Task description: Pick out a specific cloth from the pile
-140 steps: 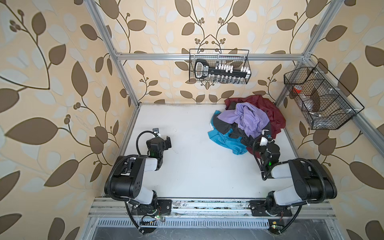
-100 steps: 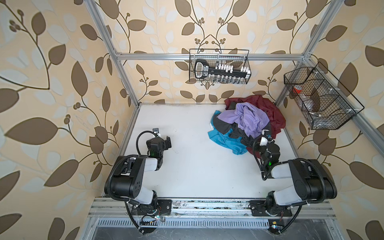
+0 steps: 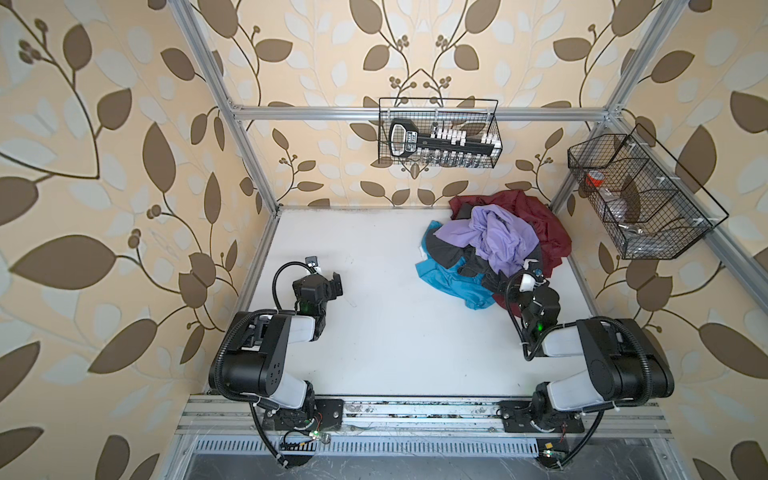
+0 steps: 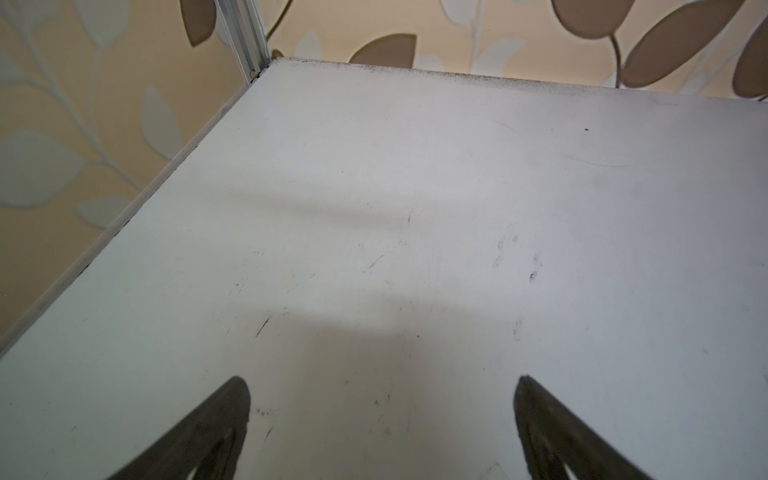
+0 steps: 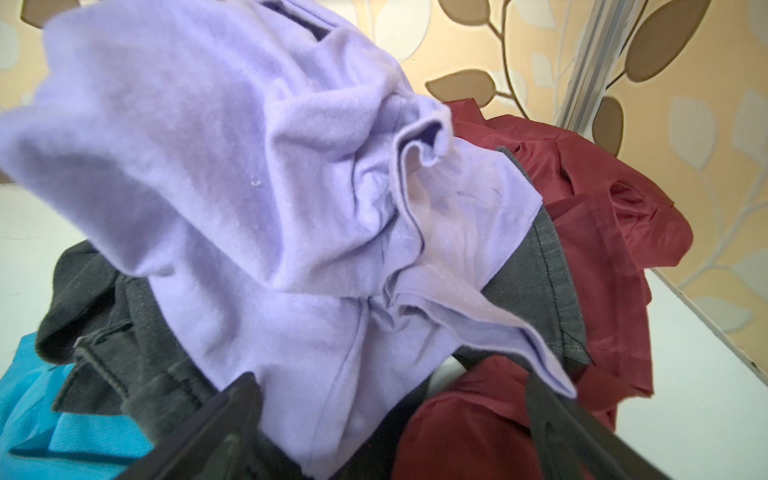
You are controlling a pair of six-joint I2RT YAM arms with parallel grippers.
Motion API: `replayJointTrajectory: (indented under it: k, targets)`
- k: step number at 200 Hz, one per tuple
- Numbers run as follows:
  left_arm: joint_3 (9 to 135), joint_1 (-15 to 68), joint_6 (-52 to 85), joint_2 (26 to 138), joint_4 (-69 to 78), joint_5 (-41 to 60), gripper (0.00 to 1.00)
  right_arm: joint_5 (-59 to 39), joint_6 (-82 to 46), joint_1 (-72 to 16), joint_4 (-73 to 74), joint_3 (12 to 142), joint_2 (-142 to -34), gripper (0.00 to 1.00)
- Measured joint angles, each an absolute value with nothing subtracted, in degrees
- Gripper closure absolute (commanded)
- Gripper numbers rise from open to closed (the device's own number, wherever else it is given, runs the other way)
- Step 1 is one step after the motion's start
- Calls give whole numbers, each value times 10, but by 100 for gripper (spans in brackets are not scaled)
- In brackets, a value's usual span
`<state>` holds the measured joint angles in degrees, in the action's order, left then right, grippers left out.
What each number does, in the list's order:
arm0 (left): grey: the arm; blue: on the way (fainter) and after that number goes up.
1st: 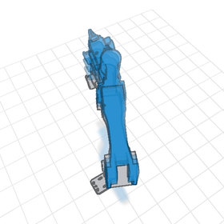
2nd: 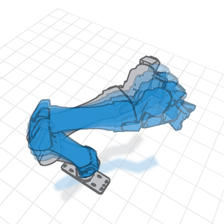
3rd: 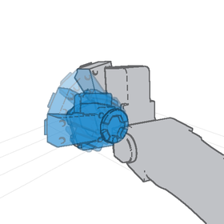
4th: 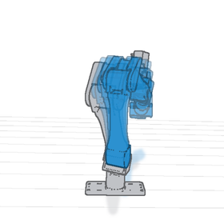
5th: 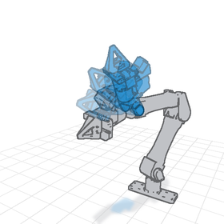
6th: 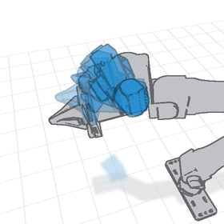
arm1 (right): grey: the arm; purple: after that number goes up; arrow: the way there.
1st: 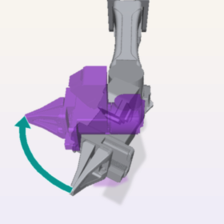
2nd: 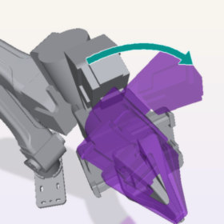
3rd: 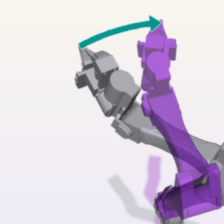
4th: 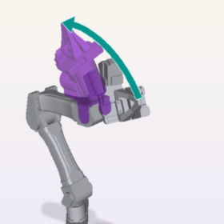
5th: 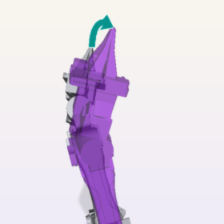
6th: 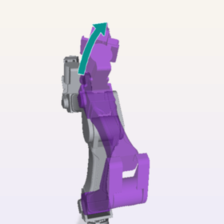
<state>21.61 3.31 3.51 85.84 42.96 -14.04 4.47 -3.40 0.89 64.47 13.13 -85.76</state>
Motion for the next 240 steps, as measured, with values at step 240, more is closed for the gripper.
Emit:
replayJointTrajectory:
  k: [240]
  targets:
    - [269,100,38,518,107,184,1,-46,-51,-122,45,418,-660,1]
